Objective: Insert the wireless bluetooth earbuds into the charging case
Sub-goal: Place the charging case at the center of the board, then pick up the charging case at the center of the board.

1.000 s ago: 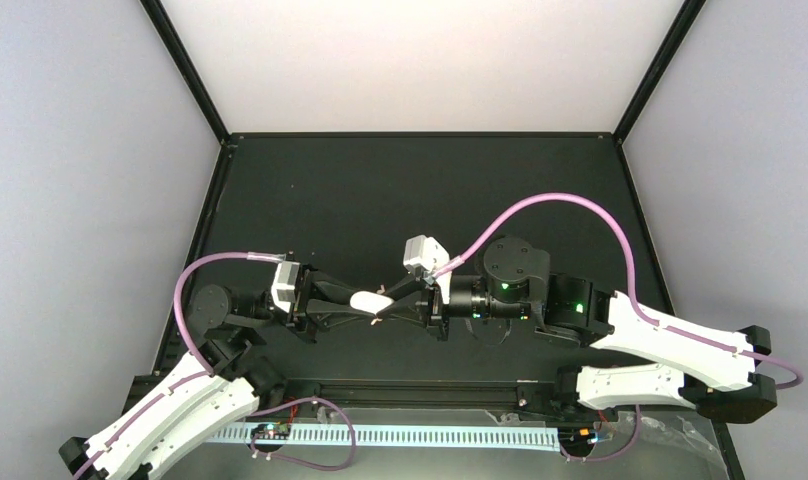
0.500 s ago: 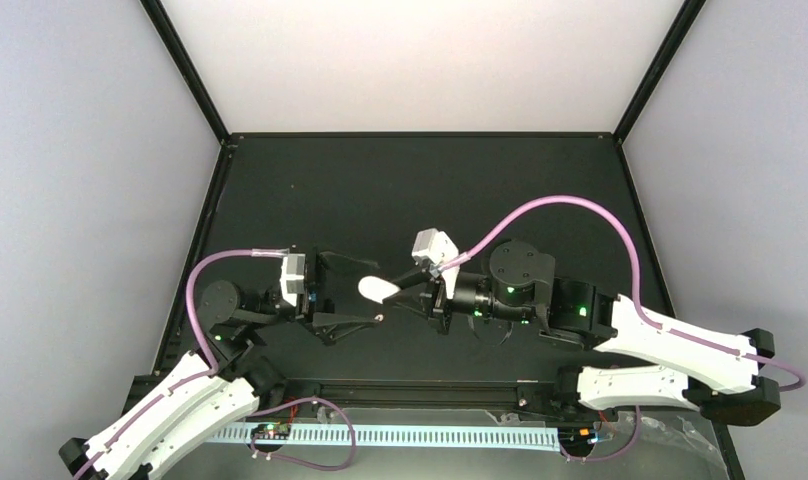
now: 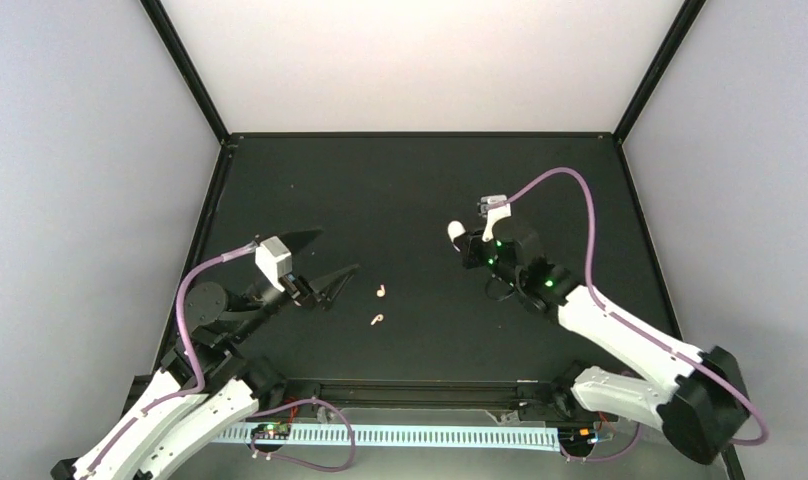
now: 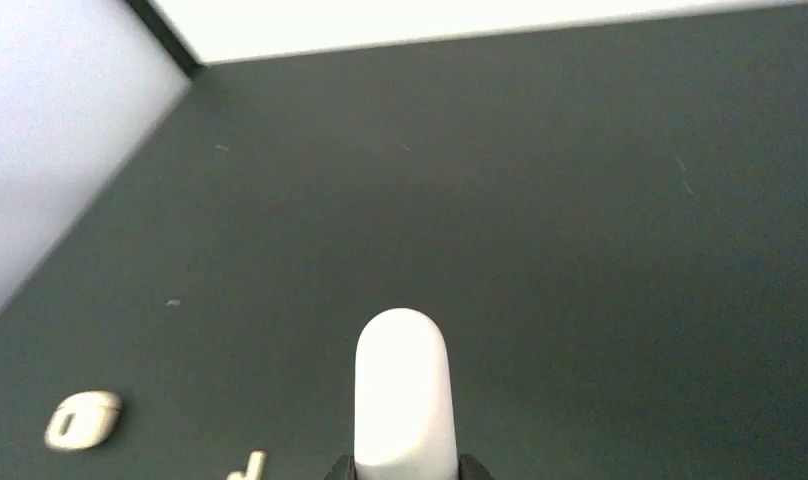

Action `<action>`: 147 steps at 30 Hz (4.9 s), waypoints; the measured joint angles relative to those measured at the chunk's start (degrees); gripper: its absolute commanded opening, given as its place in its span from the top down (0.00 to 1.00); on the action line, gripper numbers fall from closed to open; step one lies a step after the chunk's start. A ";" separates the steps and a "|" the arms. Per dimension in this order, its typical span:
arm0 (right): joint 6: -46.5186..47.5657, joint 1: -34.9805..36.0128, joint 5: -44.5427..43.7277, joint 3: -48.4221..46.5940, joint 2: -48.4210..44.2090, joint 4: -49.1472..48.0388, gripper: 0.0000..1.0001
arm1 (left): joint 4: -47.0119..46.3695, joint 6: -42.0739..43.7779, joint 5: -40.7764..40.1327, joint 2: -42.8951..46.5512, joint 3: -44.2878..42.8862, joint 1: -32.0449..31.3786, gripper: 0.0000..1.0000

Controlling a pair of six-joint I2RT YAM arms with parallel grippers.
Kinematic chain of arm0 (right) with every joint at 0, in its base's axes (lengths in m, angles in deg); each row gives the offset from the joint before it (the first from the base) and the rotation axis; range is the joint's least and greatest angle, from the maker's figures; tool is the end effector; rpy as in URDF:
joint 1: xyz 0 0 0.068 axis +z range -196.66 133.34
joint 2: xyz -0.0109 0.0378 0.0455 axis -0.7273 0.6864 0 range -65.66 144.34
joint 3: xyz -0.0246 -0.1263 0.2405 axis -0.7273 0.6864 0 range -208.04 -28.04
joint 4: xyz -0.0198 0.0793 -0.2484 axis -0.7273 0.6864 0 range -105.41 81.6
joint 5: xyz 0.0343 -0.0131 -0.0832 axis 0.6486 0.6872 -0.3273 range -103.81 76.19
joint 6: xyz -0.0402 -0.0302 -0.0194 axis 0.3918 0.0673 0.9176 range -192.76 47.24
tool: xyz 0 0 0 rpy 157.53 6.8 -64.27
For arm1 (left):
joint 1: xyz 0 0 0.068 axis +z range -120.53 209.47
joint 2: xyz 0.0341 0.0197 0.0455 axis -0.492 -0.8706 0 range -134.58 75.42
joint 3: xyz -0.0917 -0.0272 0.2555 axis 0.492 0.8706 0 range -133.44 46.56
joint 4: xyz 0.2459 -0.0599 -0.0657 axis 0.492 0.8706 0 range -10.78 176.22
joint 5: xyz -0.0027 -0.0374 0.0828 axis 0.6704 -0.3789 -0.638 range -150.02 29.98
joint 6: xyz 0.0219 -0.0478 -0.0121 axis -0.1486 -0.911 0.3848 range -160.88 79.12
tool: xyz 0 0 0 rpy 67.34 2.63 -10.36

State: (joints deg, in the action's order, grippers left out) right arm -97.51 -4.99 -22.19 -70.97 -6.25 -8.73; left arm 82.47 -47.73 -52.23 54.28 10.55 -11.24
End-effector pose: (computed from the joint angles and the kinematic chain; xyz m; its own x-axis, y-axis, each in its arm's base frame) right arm 0.1814 0.1544 0.2858 -0.5003 0.1093 -0.8589 -0.3835 0.8615 0.3329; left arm 0.0744 -0.0703 0.3516 0.0624 -0.2097 -0.9758 0.7597 0.6441 -0.0898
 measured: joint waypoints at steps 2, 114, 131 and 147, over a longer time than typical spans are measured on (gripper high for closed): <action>-2.91 -3.23 0.79 2.29 3.65 -2.05 0.86 | 1.79 2.49 -3.30 -0.31 -0.72 0.00 0.01; -7.04 8.24 10.36 5.75 -8.37 2.75 0.41 | 25.20 -28.44 -13.57 -56.68 -0.96 19.87 0.58; -6.99 8.24 2.47 9.33 -13.92 7.85 0.41 | 26.60 -31.01 -16.76 -62.03 -15.43 -3.69 0.58; -7.80 8.24 -1.62 10.95 -21.57 14.62 0.41 | 25.44 -31.28 -16.33 -80.21 -26.51 -14.19 0.49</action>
State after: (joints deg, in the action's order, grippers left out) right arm -105.32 3.25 -23.81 -60.02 -27.82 5.89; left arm 107.91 -79.01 -68.55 -25.94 -15.96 -25.42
